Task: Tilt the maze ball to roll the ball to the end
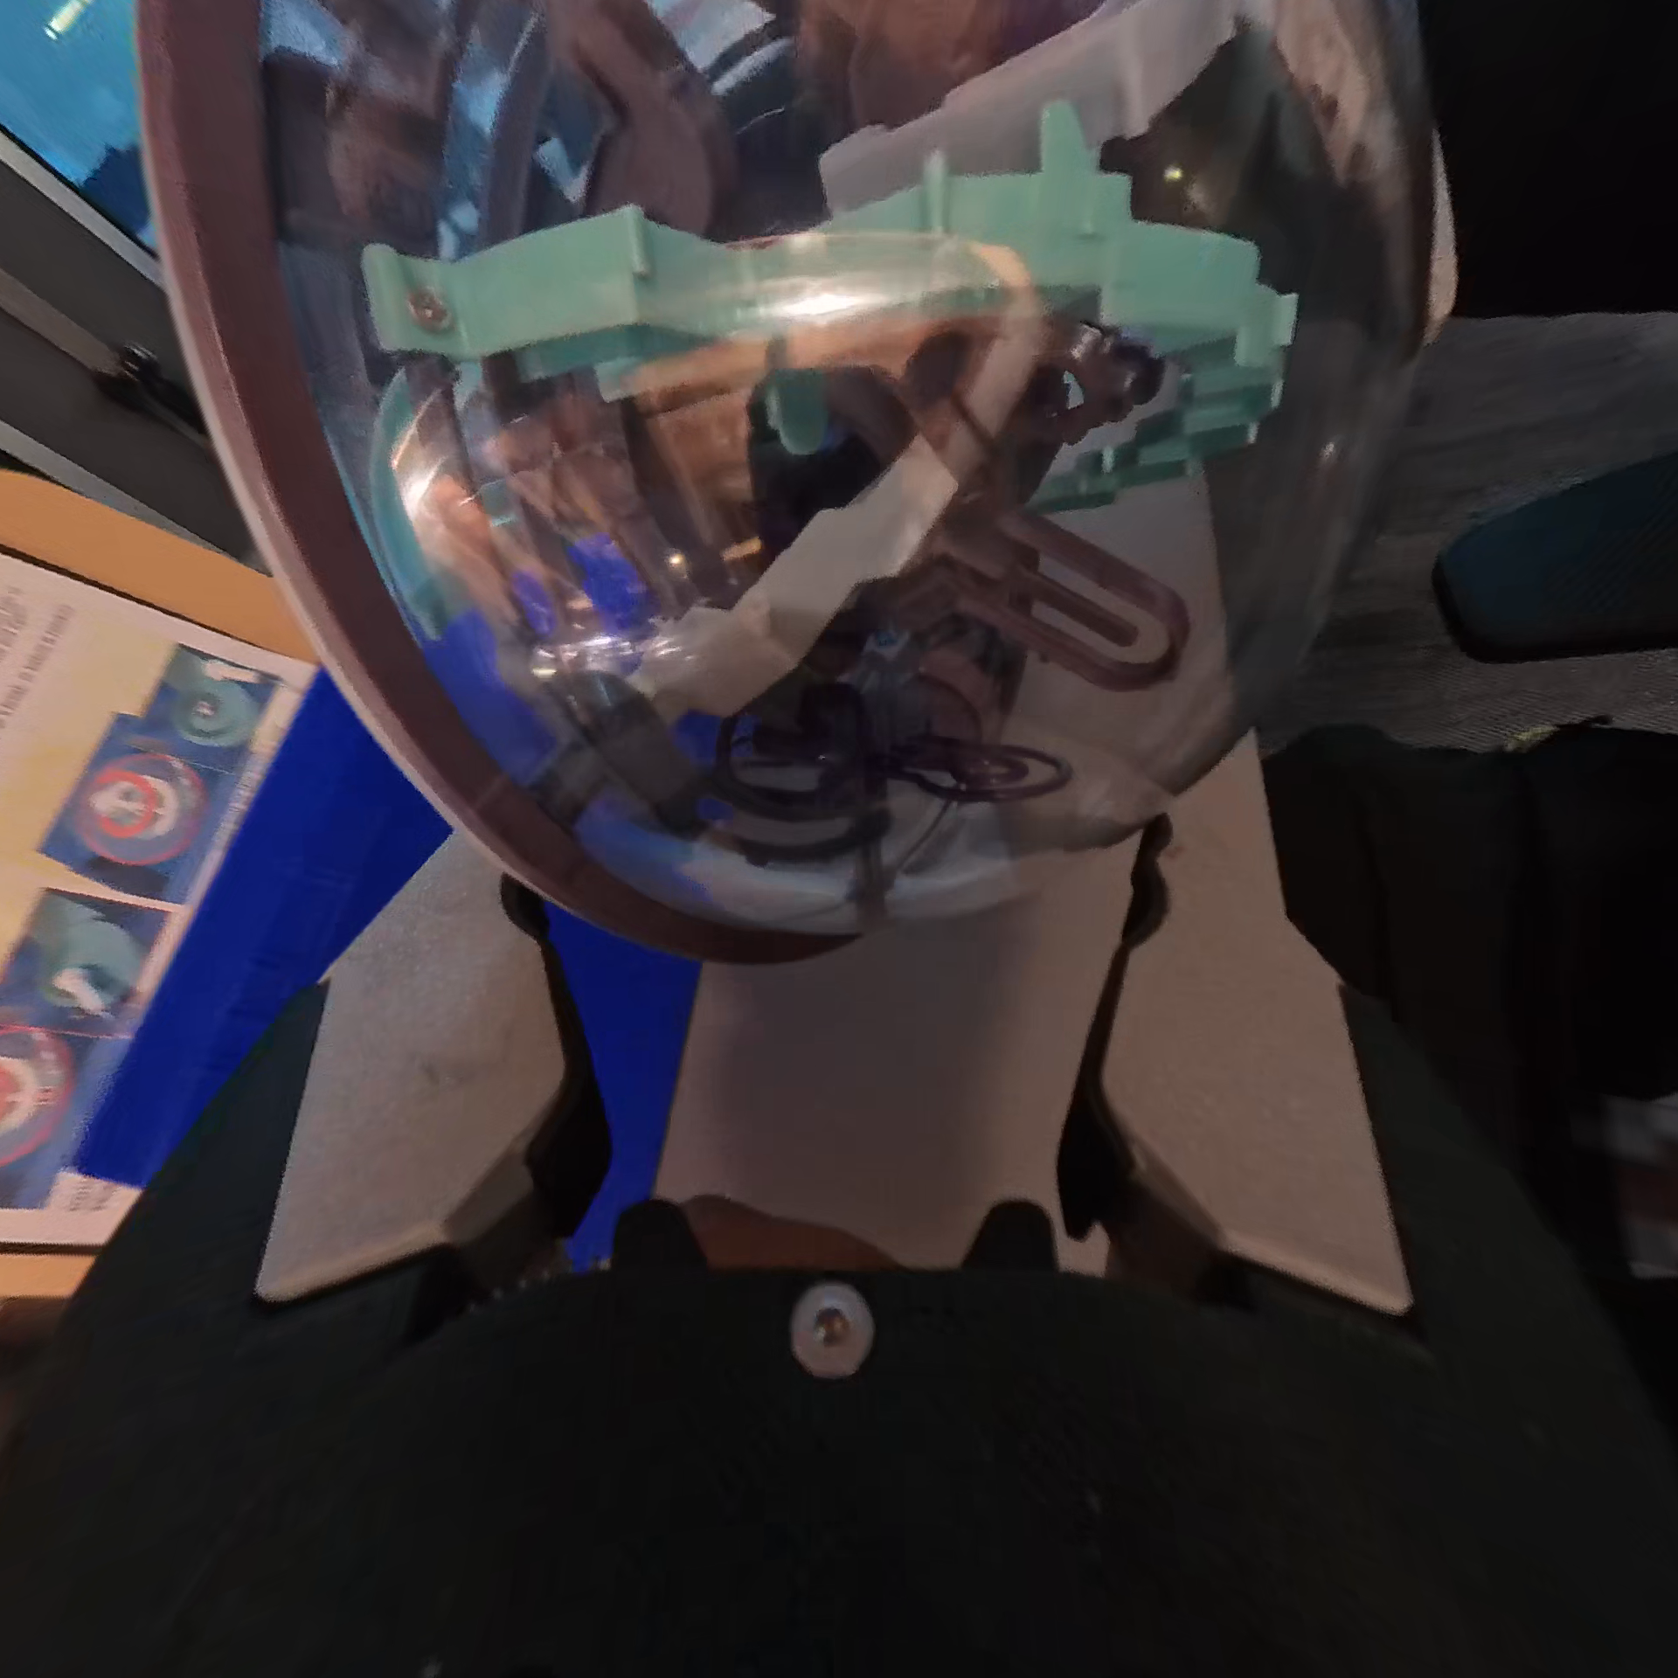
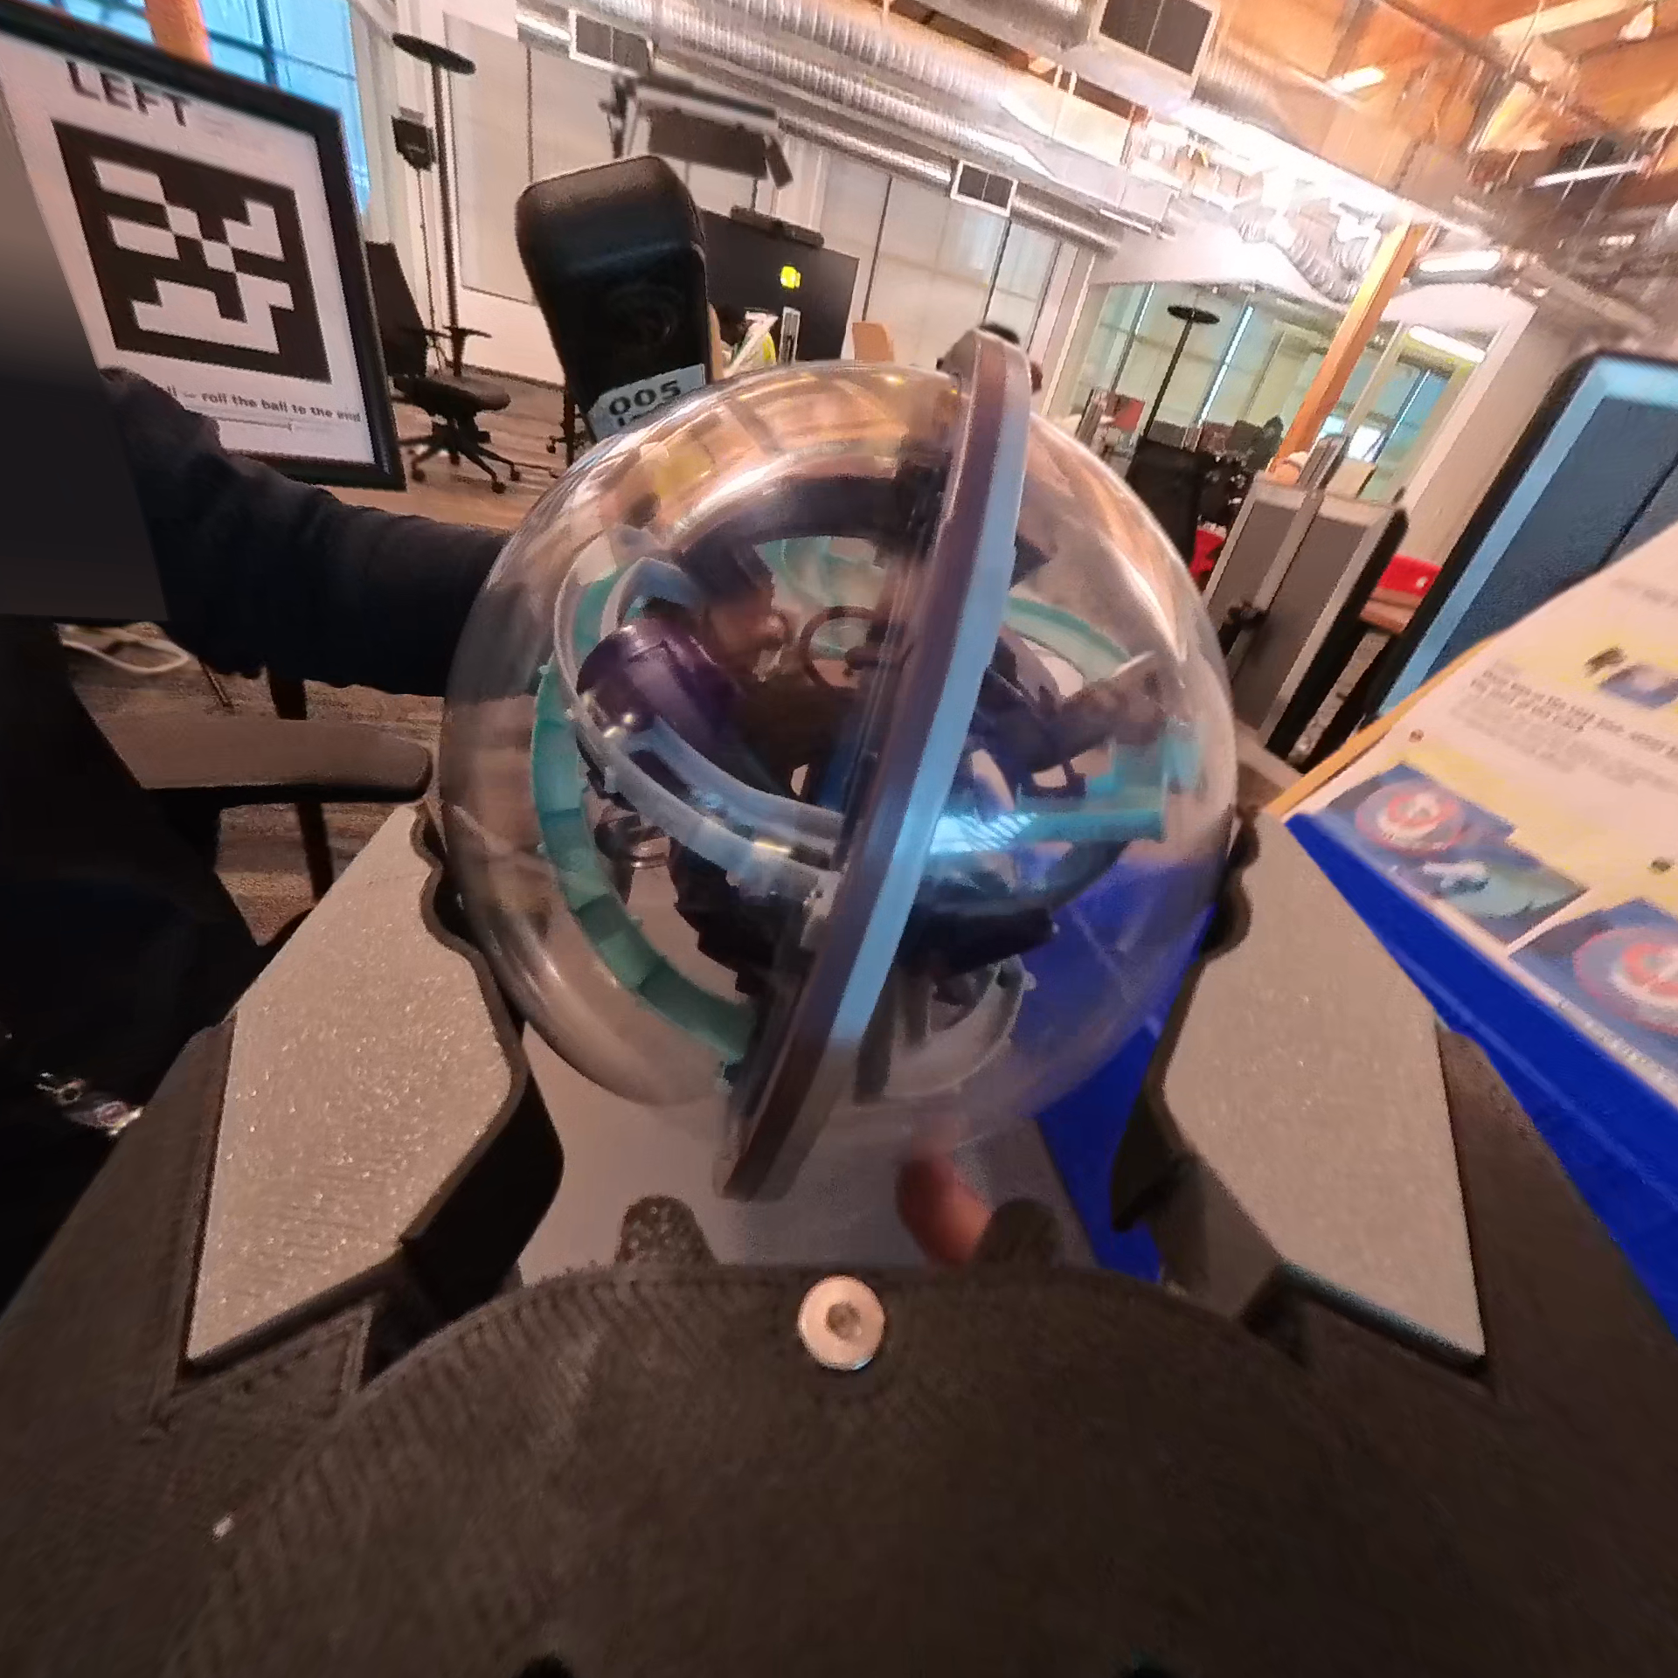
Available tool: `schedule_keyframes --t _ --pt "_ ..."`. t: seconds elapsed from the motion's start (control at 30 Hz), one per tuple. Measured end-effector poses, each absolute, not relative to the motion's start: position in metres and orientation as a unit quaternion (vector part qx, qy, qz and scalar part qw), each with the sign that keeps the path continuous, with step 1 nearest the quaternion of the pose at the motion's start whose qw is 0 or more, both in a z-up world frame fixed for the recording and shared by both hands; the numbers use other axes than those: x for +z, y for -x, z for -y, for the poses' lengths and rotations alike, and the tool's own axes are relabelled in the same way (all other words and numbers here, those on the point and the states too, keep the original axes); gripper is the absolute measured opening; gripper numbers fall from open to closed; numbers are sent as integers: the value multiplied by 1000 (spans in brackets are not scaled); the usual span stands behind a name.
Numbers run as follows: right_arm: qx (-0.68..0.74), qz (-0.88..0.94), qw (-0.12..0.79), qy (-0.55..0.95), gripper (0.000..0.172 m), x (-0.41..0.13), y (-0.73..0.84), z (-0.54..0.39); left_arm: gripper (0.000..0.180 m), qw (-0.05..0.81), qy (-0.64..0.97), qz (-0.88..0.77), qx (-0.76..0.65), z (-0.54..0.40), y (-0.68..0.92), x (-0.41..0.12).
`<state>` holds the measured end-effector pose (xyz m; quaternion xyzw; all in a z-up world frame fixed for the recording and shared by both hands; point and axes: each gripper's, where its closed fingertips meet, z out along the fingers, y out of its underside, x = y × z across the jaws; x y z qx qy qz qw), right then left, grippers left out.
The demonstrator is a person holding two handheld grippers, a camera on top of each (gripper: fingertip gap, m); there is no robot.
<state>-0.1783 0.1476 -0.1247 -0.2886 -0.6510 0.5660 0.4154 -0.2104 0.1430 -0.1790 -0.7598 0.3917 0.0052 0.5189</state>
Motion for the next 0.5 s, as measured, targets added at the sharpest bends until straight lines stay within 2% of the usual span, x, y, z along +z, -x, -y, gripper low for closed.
schedule_keyframes --t 0.27,0.5 --pt "550 657 458 235 157 -55 177 -142 129 548 732 -400 61 -145 213 -110" --pt "537 659 482 210 157 -16 176 -131 131 558 719 -404 92 -139 214 -72"
